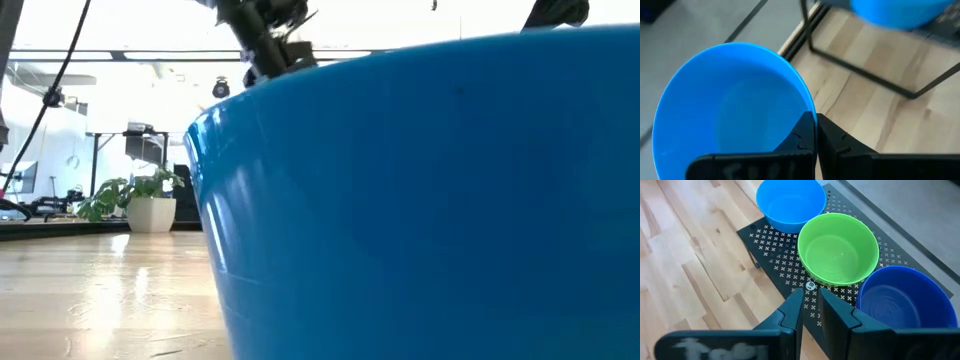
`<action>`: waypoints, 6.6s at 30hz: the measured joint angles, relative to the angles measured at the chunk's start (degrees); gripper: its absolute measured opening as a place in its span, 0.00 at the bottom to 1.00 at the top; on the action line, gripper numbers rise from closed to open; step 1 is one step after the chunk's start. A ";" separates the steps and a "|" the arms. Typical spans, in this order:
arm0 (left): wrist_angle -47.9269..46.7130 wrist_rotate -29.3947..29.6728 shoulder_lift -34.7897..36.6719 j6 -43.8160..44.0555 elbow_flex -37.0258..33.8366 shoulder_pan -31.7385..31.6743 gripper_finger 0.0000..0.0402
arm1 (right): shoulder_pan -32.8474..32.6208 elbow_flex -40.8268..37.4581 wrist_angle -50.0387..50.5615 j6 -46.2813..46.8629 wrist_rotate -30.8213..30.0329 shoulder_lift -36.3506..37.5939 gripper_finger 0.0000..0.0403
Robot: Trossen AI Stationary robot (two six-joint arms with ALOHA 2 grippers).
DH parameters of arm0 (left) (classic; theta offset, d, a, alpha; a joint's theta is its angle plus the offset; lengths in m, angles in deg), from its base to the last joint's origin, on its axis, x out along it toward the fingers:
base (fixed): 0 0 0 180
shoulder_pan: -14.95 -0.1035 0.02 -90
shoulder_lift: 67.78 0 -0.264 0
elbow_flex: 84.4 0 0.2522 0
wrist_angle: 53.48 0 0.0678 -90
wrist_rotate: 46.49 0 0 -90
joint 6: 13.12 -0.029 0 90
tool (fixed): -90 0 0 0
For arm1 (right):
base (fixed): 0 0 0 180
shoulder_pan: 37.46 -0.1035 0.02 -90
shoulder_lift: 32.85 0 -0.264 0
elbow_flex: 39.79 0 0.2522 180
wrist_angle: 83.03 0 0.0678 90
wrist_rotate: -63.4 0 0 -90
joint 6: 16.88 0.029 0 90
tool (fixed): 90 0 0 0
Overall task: Pick & Place Mini bowls
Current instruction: Stack the top blue bowl on the blue bowl on the shelf, then stack the blue bowl on the stacked blue bowls on the shelf
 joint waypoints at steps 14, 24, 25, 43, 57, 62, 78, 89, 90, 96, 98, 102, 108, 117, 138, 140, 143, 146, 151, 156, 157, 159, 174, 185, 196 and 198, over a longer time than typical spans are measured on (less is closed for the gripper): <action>-9.75 -5.69 -17.45 -13.05 32.60 5.20 0.00 | 0.02 0.00 -0.02 0.00 -0.23 -0.01 0.14; -9.80 -7.26 -23.53 -19.00 40.12 8.69 0.00 | 0.02 0.00 -0.02 0.00 -0.28 -0.02 0.14; -9.28 -7.44 -23.70 -20.05 40.12 9.08 0.00 | 0.02 0.00 0.00 -0.02 -0.34 -0.02 0.14; -2.61 -10.00 -24.20 -24.79 38.96 9.91 0.00 | 0.02 0.00 0.02 -0.07 -0.39 -0.04 0.14; -1.39 -8.51 -24.28 -24.34 36.38 9.84 0.02 | 0.01 0.00 0.04 -0.86 -0.35 -0.04 0.14; -1.13 -8.48 -24.29 -24.41 36.28 9.80 0.03 | 0.02 0.00 0.04 -0.87 -0.34 -0.04 0.14; 1.37 -8.01 -24.28 -24.57 36.31 8.87 0.16 | -0.01 0.00 0.04 -0.87 -0.34 -0.04 0.14; 3.16 -6.75 -24.28 -24.89 36.31 8.90 0.17 | 0.02 0.00 0.04 -0.90 -0.32 -0.04 0.14; 3.23 -6.14 -24.28 -25.00 36.31 8.91 0.17 | -0.01 0.00 0.04 -0.90 -0.32 -0.03 0.14; 3.23 -2.47 -24.28 -25.12 36.31 8.90 0.14 | 0.02 0.00 0.04 -1.11 -0.32 -0.04 0.14; 3.23 -2.49 -24.28 -25.06 36.31 8.90 0.12 | 0.02 0.00 0.04 -1.11 -0.32 -0.03 0.14; 3.22 -2.56 -24.28 -25.04 36.28 8.90 0.03 | 0.01 0.00 0.04 -1.11 -0.32 -0.03 0.14; 3.20 -3.56 -24.17 -24.47 33.66 8.92 0.00 | 0.02 0.00 0.04 -1.11 -0.32 -0.03 0.14; 4.23 -2.50 -23.61 -24.85 34.00 8.98 0.00 | -0.01 0.00 0.04 -1.09 -0.32 -0.03 0.14; -10.22 6.84 -8.23 -19.41 25.40 22.64 0.00 | -6.17 -5.74 0.13 3.27 6.83 -0.05 0.14; -10.06 6.99 -6.14 -17.57 21.88 24.43 0.00 | -7.28 -7.11 -0.22 3.28 6.83 0.19 0.14; -9.49 7.28 -2.81 -13.96 15.97 27.31 0.00 | -9.27 -9.56 -2.40 4.03 7.30 0.84 0.14; -6.24 7.35 0.97 -11.58 9.72 30.52 0.00 | -12.03 -11.91 -5.78 5.63 8.38 1.50 0.14; 0.93 7.37 4.97 -11.11 -0.45 35.59 0.00 | -16.98 -15.32 -10.63 6.67 8.68 1.50 0.14; 9.24 7.39 6.05 -11.46 -8.37 39.52 0.00 | -20.18 -17.50 -14.59 6.71 8.75 1.03 0.14; 9.98 7.41 6.04 -11.80 -9.49 40.09 0.00 | -20.63 -17.66 -14.94 6.72 8.73 0.81 0.14; 10.67 7.37 5.60 -12.60 -11.17 41.07 0.00 | -21.44 -17.76 -15.57 6.73 8.73 0.61 0.14; 15.01 5.33 3.33 -5.02 -14.05 42.58 0.06 | -26.28 -20.04 -19.47 6.73 8.71 0.72 0.14; 17.05 -0.71 -2.65 0.37 -14.07 43.29 0.15 | -26.37 -20.13 -19.67 6.64 8.68 0.76 0.14; 27.47 -10.95 -12.17 5.93 -12.72 45.60 0.15 | -26.37 -20.13 -19.91 6.67 8.68 0.74 0.14; 27.51 -11.57 -13.68 6.03 -12.00 46.09 0.15 | -26.37 -20.13 -19.91 6.67 8.68 0.72 0.14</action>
